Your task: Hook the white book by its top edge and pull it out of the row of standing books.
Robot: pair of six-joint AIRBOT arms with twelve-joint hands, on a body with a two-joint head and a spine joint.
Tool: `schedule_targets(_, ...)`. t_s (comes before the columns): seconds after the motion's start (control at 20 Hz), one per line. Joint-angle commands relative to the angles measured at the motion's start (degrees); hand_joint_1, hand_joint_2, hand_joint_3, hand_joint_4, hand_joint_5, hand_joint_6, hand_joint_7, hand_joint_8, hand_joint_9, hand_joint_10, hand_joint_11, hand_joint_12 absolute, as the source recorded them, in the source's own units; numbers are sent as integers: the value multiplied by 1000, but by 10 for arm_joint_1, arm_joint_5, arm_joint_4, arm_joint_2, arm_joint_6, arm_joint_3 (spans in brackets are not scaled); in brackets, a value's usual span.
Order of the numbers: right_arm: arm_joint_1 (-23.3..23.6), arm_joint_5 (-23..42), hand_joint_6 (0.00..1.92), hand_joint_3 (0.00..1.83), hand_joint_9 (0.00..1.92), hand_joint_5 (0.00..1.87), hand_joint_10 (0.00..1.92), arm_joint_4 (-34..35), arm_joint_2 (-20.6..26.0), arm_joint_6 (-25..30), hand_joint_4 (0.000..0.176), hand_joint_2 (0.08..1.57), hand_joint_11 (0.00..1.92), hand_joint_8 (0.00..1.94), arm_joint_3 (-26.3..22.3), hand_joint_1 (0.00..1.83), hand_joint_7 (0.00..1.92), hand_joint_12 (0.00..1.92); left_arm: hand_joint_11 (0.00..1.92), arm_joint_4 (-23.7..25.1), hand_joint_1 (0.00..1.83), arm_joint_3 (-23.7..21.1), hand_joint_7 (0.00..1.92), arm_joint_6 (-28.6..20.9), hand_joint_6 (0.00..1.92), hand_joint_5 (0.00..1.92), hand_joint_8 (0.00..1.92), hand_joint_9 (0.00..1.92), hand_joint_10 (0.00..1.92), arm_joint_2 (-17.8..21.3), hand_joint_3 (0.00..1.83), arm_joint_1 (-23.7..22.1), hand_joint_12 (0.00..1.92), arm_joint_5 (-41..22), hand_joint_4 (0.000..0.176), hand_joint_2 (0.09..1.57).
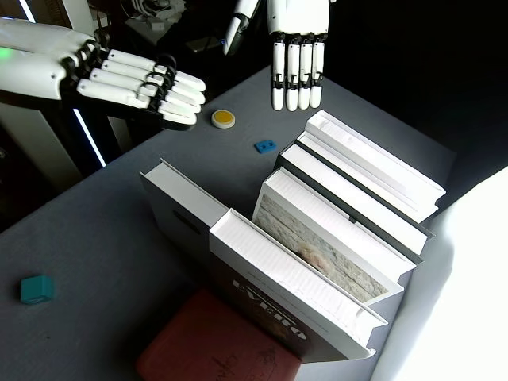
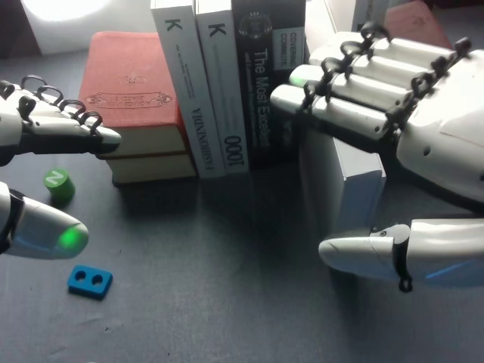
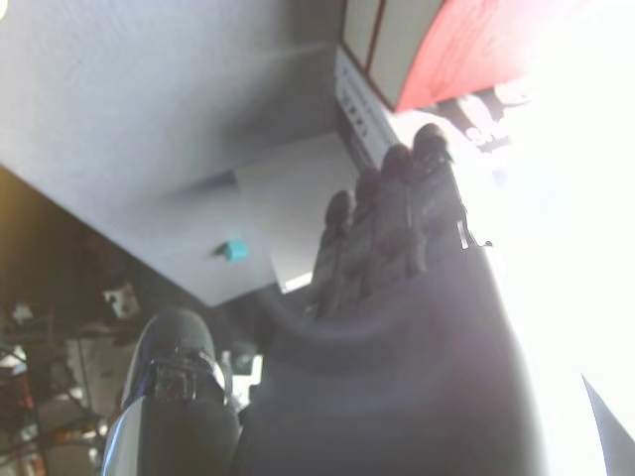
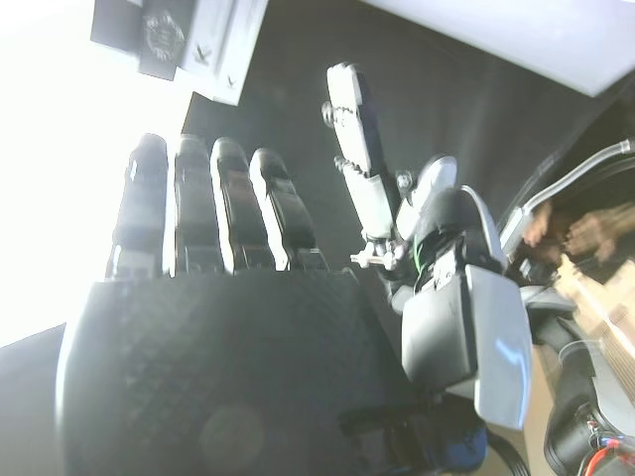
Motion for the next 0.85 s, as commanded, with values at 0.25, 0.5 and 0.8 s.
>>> schedule_targets(0.25, 24, 25, 0, 3, 0, 0, 0, -96, -7, 235, 0, 1160, 0, 0, 77, 0, 0, 0, 0, 5, 0, 3, 1, 1, 0, 2, 0, 0, 0, 3, 0, -3, 0, 48, 0, 1145)
schedule_targets(0.5, 34, 25, 0, 2, 0, 0, 0, -195, -15, 415, 0, 1159, 0, 0, 124, 0, 0, 0, 0, 5, 0, 0, 2, 1, 2, 9, 1, 0, 0, 3, 0, -3, 0, 48, 0, 1149)
schedule_targets(0.8, 52, 36, 0, 2, 0, 0, 0, -312, -14, 538, 0, 1160, 0, 0, 142, 0, 0, 0, 10, 5, 0, 0, 11, 1, 4, 11, 4, 0, 0, 3, 0, -3, 4, 48, 0, 1150)
